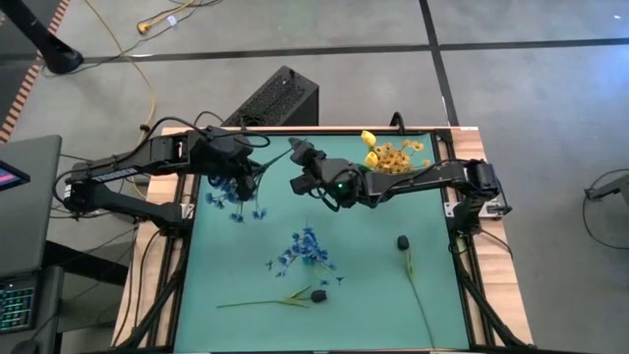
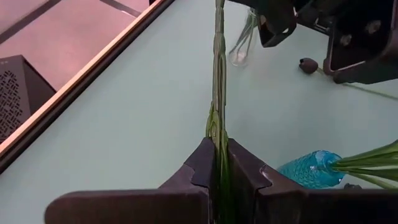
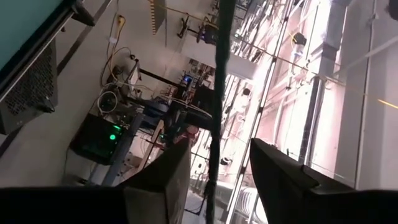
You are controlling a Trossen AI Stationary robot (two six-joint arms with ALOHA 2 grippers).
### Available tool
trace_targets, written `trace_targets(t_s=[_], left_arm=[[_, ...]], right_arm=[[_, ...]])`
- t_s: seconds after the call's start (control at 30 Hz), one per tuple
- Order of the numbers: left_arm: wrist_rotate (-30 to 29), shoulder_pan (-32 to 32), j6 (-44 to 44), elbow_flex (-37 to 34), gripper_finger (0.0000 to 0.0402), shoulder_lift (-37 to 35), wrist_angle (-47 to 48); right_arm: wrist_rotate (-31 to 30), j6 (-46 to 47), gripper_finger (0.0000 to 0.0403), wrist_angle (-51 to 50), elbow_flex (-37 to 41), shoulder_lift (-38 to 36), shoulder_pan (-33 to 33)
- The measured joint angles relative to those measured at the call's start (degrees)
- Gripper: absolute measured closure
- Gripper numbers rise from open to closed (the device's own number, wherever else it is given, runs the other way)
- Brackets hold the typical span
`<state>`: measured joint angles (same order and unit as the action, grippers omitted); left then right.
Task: Sort flowers into vase by color
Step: Put the blue flower into the blue transparent vase
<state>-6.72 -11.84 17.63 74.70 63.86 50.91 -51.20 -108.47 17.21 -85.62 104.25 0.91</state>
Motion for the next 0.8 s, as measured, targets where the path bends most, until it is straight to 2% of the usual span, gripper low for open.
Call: trace_targets(t_s=[0.13,0.47,0.63,0.8], left_arm=[[0.94,0.0,-0.02,0.0,0.0394,0.0,0.59],[2.0,0.0,-1.01,0.0,0.0394,0.02,1.15],[1.97,0.04,-5.46,0.0,0.038,0.07,0.77],[4.34,0.22,-10.54,0.05,0.033,-0.74,-4.26]], right_arm=[[0.02,0.0,0.0247,-0.58,0.0,0.01,0.0],[0.02,1.96,0.0369,-3.02,0.0,-0.02,0.23],[-0.2,6.61,0.0372,-5.74,0.0,-0.07,0.63],[-0.09,6.87,0.0372,-6.3,0.0,-0.06,0.61]])
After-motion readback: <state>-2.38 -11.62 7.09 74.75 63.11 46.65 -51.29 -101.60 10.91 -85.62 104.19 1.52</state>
